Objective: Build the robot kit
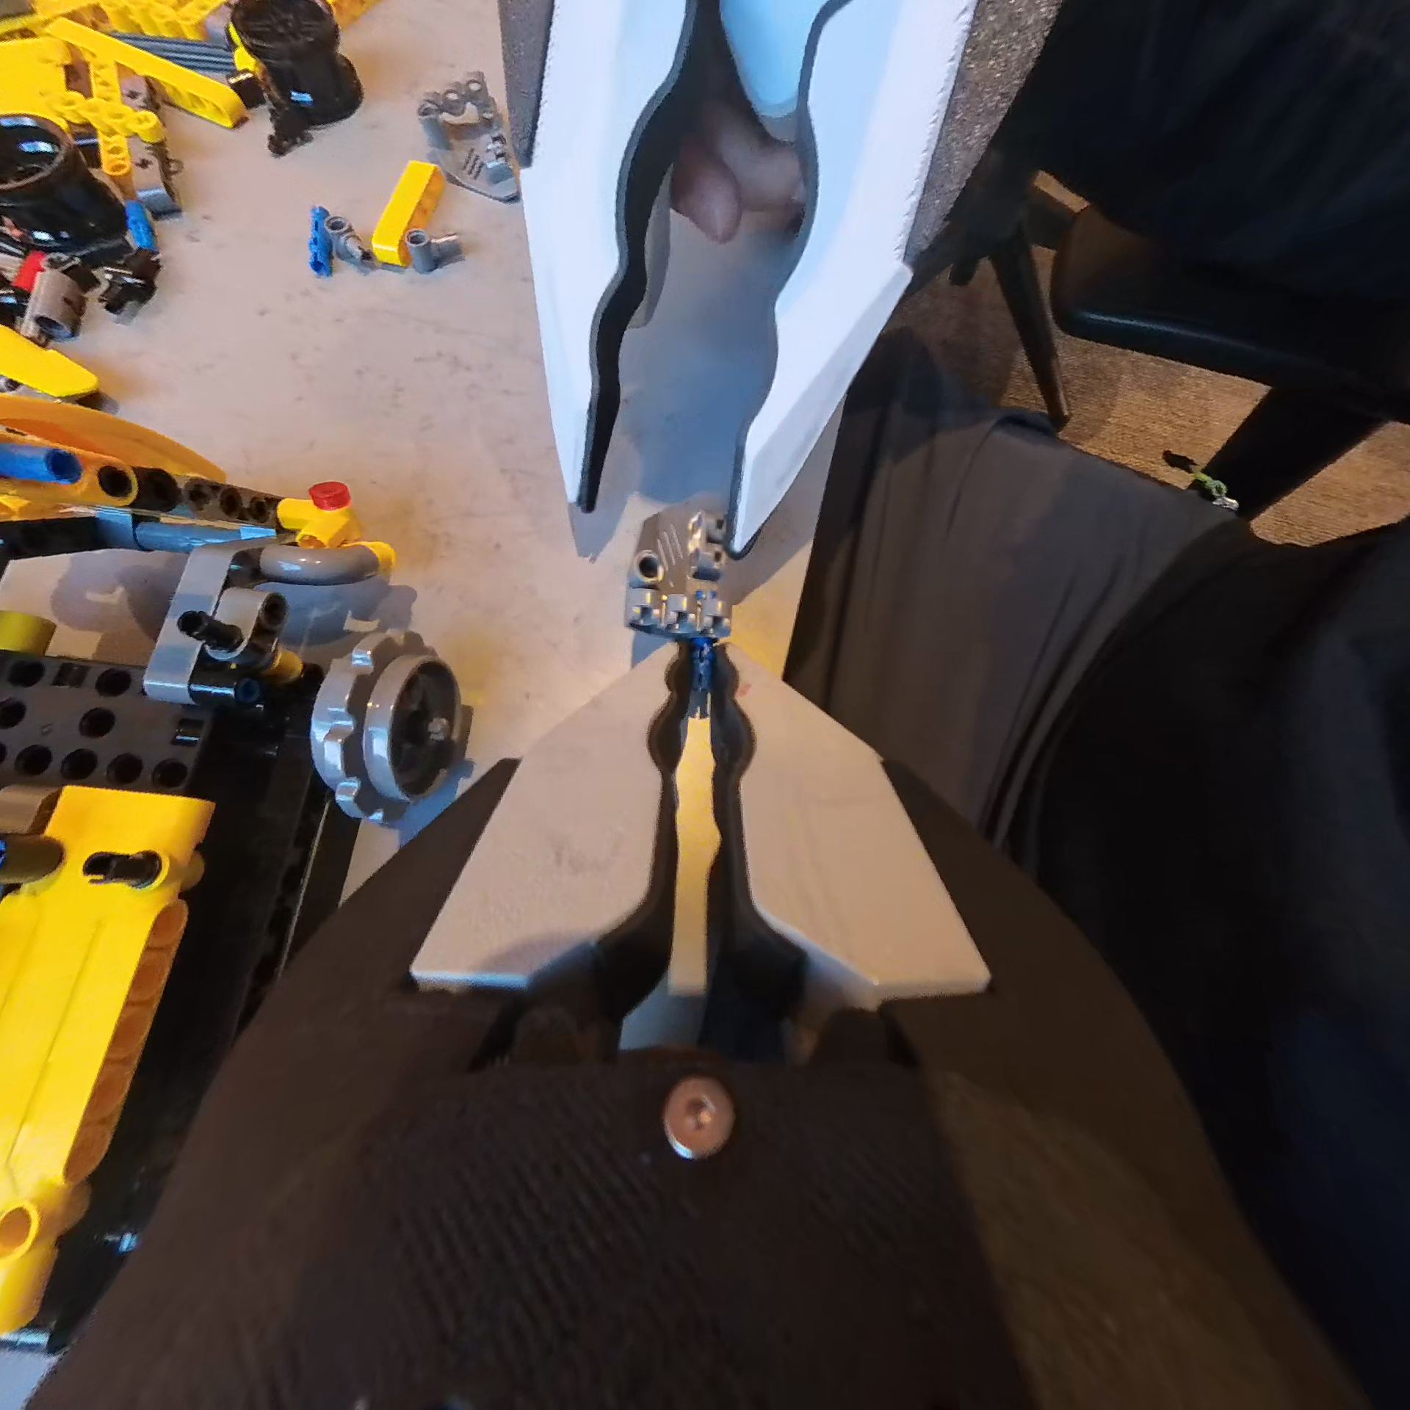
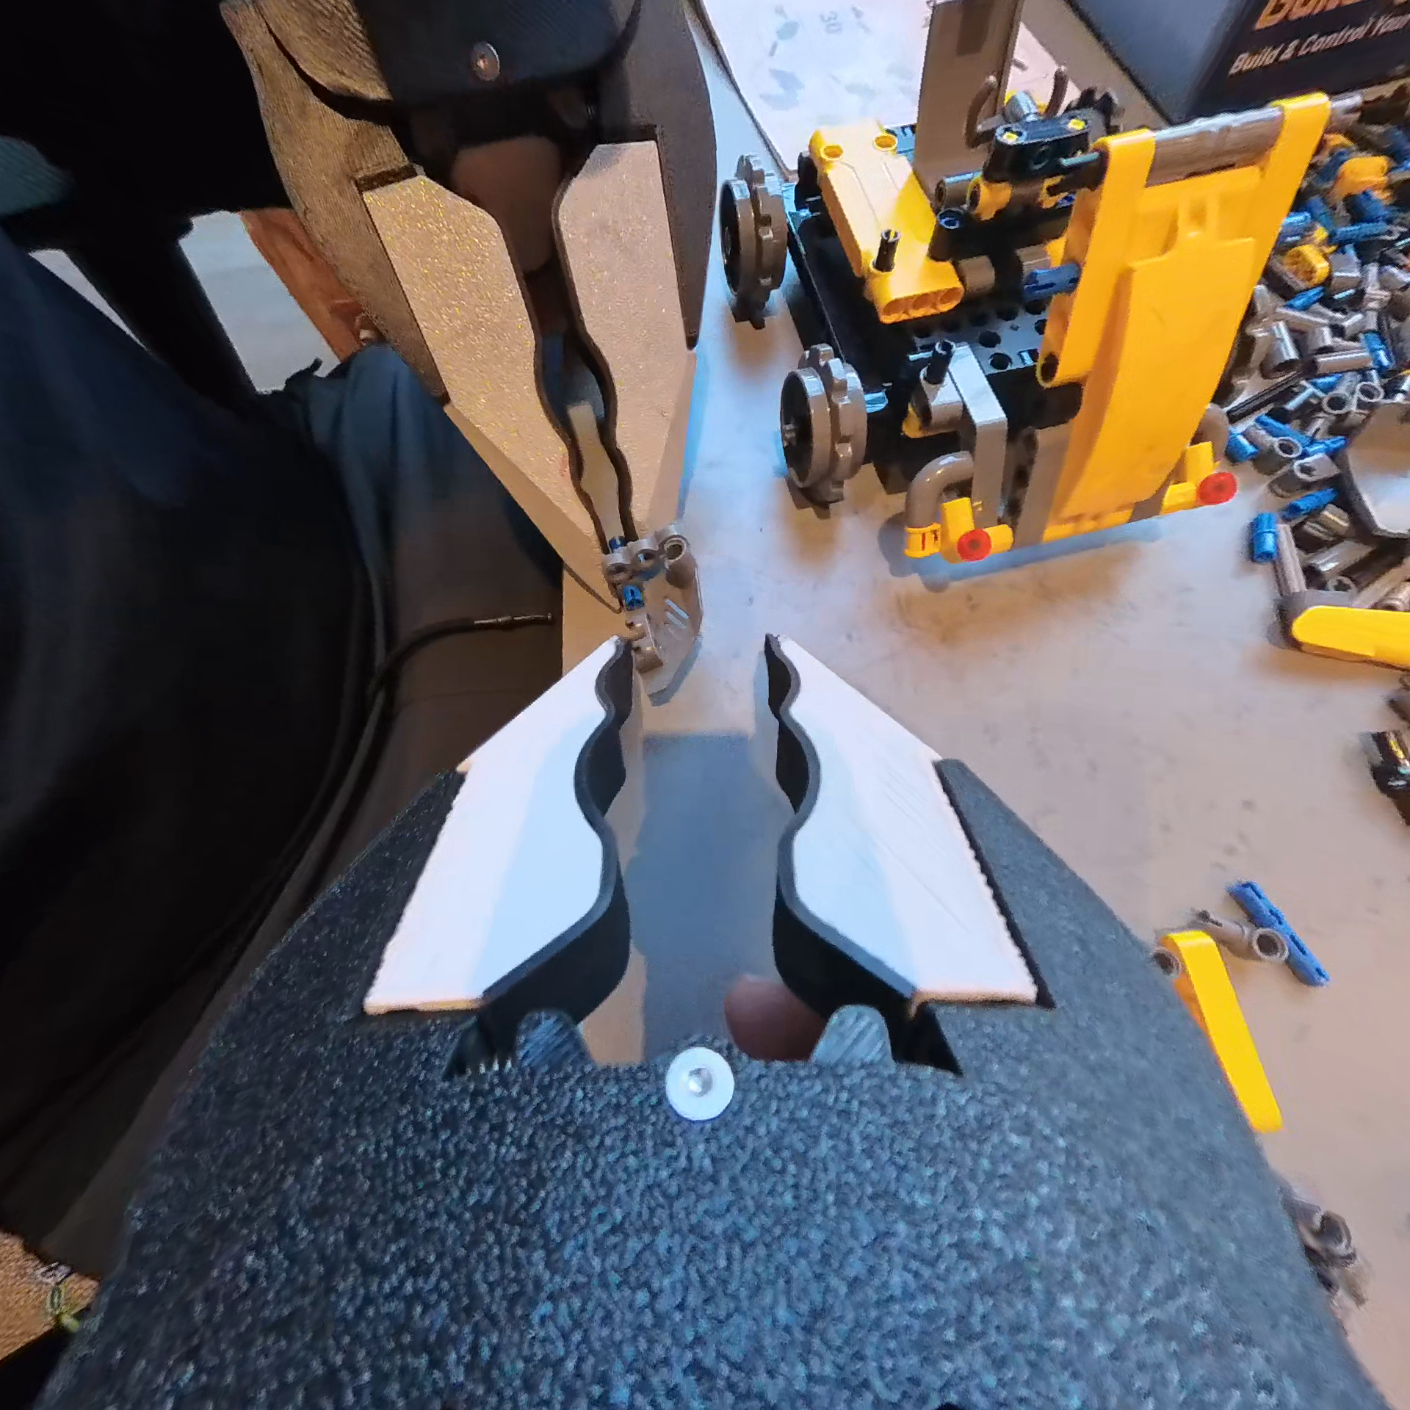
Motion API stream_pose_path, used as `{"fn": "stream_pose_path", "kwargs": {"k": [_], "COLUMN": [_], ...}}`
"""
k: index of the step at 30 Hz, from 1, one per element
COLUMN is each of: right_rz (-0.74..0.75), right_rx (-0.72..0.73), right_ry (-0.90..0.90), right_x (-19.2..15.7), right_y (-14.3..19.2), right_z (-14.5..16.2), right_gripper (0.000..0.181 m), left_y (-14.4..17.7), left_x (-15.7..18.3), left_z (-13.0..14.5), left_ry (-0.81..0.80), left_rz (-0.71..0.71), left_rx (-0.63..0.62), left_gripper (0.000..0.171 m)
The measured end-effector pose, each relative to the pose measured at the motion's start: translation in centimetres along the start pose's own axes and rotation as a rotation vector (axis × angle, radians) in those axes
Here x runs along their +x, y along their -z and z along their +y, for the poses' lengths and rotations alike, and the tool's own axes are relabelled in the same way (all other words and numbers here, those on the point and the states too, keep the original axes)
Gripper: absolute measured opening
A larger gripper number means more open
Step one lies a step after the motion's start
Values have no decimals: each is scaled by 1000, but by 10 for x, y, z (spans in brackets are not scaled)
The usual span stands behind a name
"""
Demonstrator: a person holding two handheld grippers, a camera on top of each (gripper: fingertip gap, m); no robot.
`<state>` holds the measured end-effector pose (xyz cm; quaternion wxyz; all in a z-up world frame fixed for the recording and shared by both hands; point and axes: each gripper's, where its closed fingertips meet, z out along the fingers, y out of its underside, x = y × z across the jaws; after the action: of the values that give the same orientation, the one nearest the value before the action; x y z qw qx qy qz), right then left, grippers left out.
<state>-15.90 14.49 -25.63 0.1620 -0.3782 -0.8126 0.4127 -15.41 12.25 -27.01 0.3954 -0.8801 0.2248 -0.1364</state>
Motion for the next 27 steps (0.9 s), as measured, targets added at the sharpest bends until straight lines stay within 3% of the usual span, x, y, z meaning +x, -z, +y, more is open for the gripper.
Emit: {"fn": "stream_pose_path", "kwargs": {"k": [10, 17, 27], "right_rz": [-51, -24, -24], "right_rx": [29, -38, -78], "right_ry": [79, 113, 63], "right_x": [-12, -9, -4], "right_y": [-9, -18, -22], "right_z": [-13, -6, -1], "right_gripper": [30, 18, 24], "left_y": [2, 4, 10], "left_x": [1, -2, -7], "left_z": [1, 3, 8], "left_ry": [8, 29, 0], "left_rz": [28, 34, 16], "left_rx": [-6, -15, -36], "left_gripper": [4, 4, 4]}}
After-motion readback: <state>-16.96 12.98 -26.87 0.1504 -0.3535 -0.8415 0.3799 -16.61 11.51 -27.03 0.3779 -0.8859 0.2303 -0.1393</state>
